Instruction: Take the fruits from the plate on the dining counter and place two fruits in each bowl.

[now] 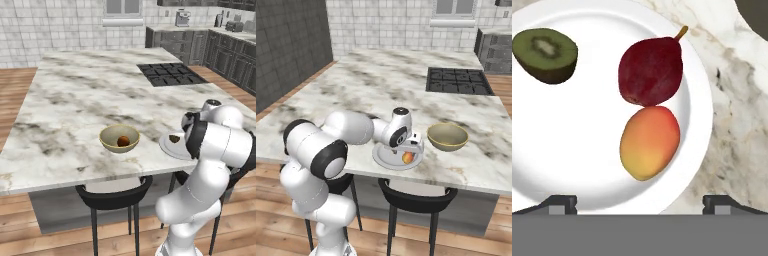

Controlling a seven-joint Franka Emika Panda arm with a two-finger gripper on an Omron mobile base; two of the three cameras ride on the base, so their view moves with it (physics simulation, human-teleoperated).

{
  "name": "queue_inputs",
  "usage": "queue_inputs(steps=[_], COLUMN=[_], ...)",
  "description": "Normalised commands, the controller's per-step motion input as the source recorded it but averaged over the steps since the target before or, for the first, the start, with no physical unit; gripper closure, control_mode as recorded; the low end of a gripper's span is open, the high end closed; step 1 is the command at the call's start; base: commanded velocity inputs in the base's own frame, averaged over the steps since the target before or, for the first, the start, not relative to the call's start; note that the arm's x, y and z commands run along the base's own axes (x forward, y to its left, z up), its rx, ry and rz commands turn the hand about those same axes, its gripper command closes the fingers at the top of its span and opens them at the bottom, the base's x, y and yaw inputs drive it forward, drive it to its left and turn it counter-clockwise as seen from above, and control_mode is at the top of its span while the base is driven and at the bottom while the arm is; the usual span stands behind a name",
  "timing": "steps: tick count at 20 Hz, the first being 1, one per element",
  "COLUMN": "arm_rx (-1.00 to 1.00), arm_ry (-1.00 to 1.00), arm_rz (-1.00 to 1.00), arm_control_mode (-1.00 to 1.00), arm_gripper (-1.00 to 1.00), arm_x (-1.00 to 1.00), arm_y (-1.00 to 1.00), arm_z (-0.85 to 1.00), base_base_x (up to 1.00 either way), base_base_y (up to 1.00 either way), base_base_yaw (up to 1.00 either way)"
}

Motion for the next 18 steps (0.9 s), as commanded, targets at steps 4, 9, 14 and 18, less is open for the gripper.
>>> queue_inputs(steps=[4, 9, 14, 18], arm_rx=[0.00, 0.00, 0.00, 0.00], arm_ry=[0.00, 0.00, -0.03, -0.02], arm_rz=[0.00, 0.00, 0.00, 0.00], arm_control_mode=[-1.00, -1.00, -1.00, -1.00], arm_gripper=[-1.00, -1.00, -1.00, -1.00], arm_x=[0.09, 0.18, 0.28, 0.20], arm_y=[-0.02, -0.03, -0.11, -0.10], arm_z=[-0.26, -0.25, -0.16, -0.18], base_base_x=[0.00, 0.00, 0.00, 0.00], base_base_y=[0.00, 0.00, 0.00, 0.00], base_base_yaw=[0.00, 0.00, 0.00, 0.00])
